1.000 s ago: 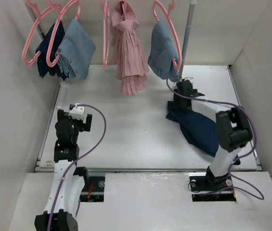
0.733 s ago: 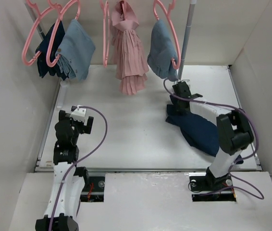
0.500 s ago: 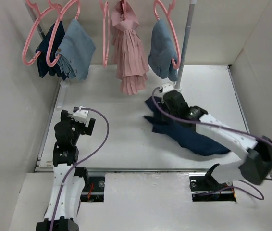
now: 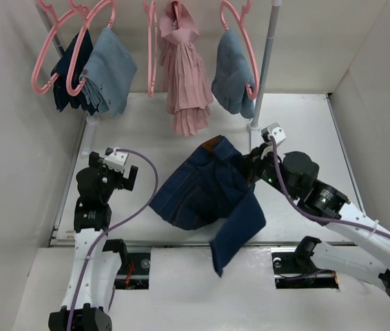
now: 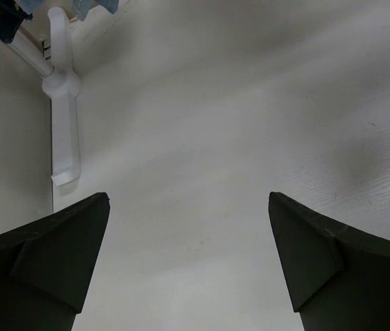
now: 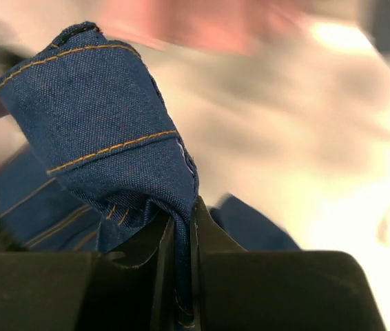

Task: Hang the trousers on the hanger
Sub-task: Flatten out the trousers at the center of the board.

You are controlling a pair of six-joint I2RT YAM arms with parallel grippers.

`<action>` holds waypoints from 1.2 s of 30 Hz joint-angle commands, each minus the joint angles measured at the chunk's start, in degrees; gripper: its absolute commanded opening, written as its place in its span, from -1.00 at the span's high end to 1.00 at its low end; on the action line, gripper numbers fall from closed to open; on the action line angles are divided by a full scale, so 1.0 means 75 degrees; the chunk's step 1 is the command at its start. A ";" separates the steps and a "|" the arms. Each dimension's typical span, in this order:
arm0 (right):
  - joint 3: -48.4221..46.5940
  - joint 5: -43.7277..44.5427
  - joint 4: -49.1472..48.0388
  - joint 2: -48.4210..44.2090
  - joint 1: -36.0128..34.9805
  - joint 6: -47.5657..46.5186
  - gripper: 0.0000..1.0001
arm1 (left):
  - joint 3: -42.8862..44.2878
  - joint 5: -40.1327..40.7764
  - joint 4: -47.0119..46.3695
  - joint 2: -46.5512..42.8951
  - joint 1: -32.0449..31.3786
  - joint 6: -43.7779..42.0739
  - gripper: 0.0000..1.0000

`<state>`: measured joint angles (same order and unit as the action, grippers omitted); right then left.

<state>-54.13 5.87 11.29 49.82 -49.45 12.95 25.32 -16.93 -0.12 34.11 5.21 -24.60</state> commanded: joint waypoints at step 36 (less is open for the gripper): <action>-0.4136 0.2451 0.2560 0.8235 0.0477 0.2420 -1.00 | 0.0491 0.0616 0.0836 0.0258 -0.1293 0.0385 -0.85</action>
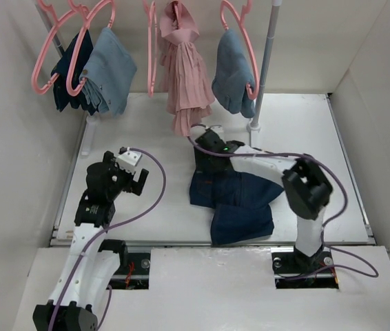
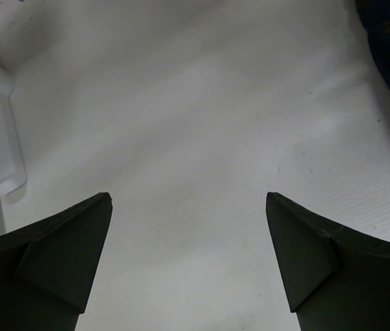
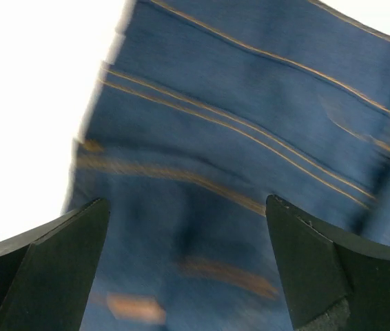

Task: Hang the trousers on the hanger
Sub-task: Flatten out the trousers at the center of the board.

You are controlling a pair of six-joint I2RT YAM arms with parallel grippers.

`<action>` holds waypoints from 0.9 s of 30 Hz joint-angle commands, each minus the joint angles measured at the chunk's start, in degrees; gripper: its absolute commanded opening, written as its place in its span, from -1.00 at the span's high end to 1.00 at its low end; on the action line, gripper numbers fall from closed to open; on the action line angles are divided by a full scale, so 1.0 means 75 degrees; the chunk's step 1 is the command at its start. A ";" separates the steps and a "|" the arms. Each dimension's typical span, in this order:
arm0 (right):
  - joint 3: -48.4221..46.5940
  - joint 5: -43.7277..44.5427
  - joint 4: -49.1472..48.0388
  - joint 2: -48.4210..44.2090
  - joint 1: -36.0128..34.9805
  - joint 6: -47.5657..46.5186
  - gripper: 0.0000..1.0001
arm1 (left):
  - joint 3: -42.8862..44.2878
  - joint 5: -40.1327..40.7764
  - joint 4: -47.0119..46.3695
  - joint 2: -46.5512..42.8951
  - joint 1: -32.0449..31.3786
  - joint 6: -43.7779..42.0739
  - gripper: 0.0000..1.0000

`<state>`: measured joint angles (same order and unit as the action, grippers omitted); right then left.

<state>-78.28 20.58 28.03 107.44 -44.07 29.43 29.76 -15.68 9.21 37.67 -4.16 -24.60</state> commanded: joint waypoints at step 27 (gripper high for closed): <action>0.1092 -0.1793 -0.0677 -0.2226 -0.0932 -0.0607 1.00 | -0.0171 -0.1036 0.0200 -0.0276 -0.0042 -0.0598 -0.72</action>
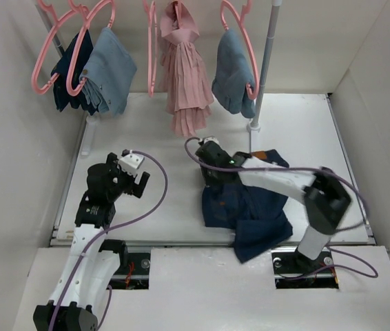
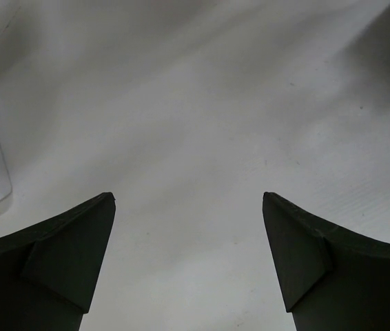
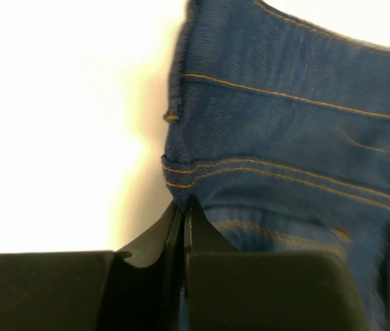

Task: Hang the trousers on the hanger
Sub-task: Flatten out the trousers at the center of the board.

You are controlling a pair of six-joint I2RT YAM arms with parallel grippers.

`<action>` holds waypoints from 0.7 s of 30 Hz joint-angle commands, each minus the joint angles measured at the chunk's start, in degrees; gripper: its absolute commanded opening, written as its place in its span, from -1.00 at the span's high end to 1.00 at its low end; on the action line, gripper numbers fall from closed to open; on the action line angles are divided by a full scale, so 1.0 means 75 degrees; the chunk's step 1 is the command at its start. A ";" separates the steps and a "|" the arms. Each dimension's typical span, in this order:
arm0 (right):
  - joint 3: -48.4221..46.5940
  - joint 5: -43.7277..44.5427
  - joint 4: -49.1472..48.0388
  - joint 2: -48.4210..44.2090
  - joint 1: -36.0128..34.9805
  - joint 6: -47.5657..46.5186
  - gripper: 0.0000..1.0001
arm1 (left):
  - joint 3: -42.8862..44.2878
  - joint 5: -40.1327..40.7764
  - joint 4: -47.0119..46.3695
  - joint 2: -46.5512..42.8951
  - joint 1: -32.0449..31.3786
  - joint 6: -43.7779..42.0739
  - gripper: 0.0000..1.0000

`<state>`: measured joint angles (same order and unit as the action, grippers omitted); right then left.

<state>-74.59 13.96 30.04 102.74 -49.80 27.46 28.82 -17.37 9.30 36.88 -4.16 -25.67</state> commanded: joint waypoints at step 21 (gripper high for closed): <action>-0.4042 0.0618 -0.2049 -0.5014 -0.0168 -0.2959 1.00 | 0.1044 -0.2560 -0.0010 0.0953 -0.0183 -0.1042 -0.79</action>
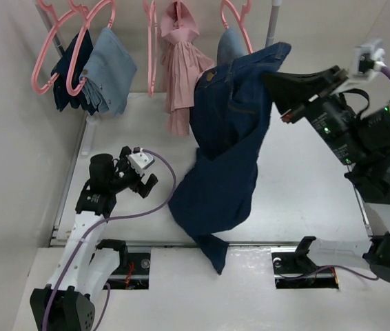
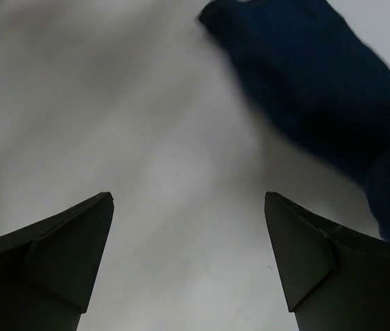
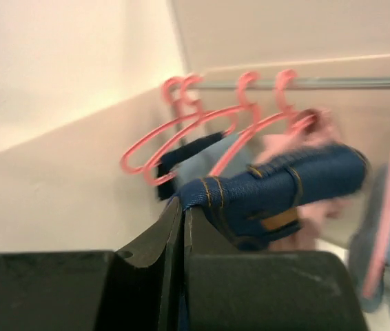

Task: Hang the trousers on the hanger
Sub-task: Flatten out the trousers at the center of the board.

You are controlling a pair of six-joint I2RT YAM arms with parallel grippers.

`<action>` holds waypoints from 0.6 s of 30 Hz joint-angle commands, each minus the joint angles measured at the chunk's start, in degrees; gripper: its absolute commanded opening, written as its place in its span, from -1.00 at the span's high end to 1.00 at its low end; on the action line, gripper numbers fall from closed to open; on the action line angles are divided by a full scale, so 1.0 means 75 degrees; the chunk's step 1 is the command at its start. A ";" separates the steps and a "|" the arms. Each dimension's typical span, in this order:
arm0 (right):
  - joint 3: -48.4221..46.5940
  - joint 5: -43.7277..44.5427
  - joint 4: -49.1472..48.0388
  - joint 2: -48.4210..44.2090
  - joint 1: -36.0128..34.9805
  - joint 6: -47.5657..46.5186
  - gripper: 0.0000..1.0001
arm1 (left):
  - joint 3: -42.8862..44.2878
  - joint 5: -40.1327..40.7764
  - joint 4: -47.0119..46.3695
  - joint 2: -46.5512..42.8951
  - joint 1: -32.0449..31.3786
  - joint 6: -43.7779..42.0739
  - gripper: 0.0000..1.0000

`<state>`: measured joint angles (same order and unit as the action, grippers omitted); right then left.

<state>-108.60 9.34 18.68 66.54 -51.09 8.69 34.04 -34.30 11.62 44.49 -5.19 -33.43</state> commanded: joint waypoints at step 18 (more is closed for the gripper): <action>0.5350 0.4168 0.2596 -0.1457 0.2488 0.4150 1.00 | 0.0992 -0.0185 0.2459 0.1881 -0.3114 -0.3382 -0.97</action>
<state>-68.34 40.62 38.79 53.47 -32.93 36.64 37.71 -36.01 24.03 55.55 -24.05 -53.28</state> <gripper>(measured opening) 0.030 0.975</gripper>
